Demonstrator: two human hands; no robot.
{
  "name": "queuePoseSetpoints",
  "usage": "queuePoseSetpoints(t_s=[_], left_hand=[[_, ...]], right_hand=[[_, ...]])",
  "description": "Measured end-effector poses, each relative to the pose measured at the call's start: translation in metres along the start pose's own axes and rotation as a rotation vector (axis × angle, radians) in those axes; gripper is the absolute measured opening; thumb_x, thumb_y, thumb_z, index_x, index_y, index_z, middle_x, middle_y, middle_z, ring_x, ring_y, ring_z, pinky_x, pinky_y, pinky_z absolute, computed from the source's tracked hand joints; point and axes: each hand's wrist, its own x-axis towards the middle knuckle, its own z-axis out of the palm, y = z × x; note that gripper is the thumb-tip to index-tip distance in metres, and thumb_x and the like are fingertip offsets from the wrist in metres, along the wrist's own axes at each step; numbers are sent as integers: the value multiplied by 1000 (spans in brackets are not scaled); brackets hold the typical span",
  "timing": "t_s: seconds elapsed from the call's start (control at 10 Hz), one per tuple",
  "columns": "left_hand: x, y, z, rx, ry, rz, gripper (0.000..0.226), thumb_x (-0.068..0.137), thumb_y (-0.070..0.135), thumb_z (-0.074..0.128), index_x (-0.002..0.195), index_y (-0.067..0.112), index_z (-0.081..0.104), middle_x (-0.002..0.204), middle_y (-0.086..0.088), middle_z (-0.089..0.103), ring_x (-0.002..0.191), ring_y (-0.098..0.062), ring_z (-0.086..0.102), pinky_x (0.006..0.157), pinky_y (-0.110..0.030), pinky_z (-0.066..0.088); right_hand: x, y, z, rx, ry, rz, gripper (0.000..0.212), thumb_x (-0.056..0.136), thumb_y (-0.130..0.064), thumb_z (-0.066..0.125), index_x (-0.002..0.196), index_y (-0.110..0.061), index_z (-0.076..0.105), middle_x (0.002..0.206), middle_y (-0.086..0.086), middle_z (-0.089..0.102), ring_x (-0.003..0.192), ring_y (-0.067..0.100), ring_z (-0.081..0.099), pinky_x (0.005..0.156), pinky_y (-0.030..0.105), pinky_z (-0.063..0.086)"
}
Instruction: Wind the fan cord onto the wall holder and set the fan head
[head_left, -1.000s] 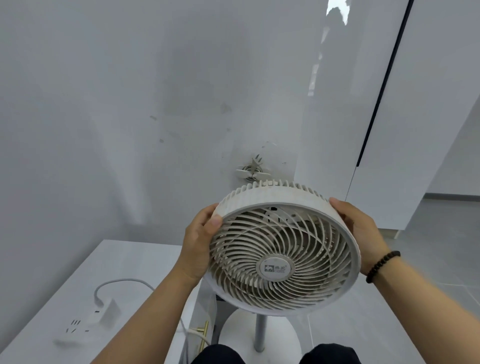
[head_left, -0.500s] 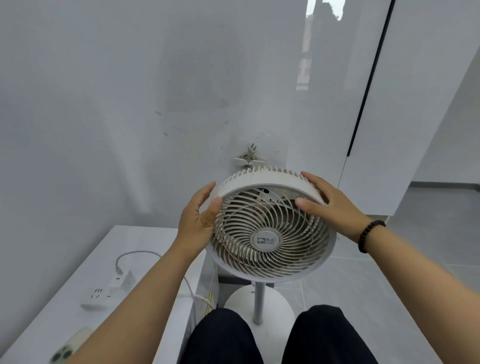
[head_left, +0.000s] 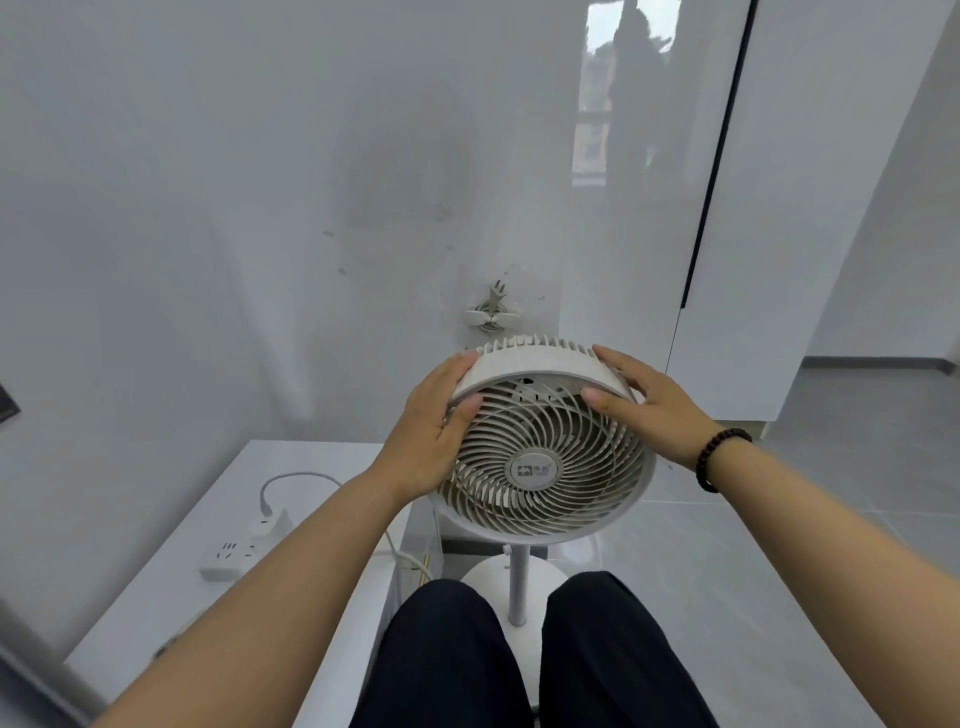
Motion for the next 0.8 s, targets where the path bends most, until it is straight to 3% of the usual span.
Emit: queuePoseSetpoints(t_s=[0.1,0.2,0.4,0.5,0.6,0.8], left_hand=[[-2,6,1,-4,-11,-15,37,101,31,39,137,34,33,124,28,39,110,29,34,88,7,24],[-3,8,-1,-3,-57,-50,46,101,34,41,146,29,31,135,21,35,121,8,36,100,-9,25],[3,14,-10,64,-159,-67,53,99,45,43,148,30,30,148,11,37,132,-5,35,111,-29,29],[7,20,-11,111,-184,-82,59,98,51,39,150,26,29,154,7,34,139,-10,31,114,-29,23],[10,33,-9,146,-202,-72,57,99,46,41,149,22,30,153,5,33,134,-3,28,106,-20,18],[16,45,-5,101,-214,-59,61,96,51,45,150,29,27,158,5,26,144,-13,23,116,-31,18]], right_hand=[[-5,-2,-2,1,-7,7,69,85,-45,62,146,-30,35,148,-9,38,134,14,38,113,39,32],[-7,-6,-5,-22,-22,25,66,87,-43,61,146,-28,34,148,-8,38,133,14,38,112,35,31],[-10,-4,-11,-1,-6,54,64,87,-42,62,145,-26,39,147,-4,42,133,15,40,110,35,32],[-10,-2,-17,31,2,68,63,86,-44,63,143,-29,41,148,-4,42,136,15,37,111,37,32],[-13,-6,-26,25,4,72,62,85,-46,63,141,-31,42,148,-3,40,139,15,32,112,40,30],[-24,-28,-54,23,92,-28,56,81,-51,60,134,-33,50,144,-8,46,135,11,38,111,39,32]])
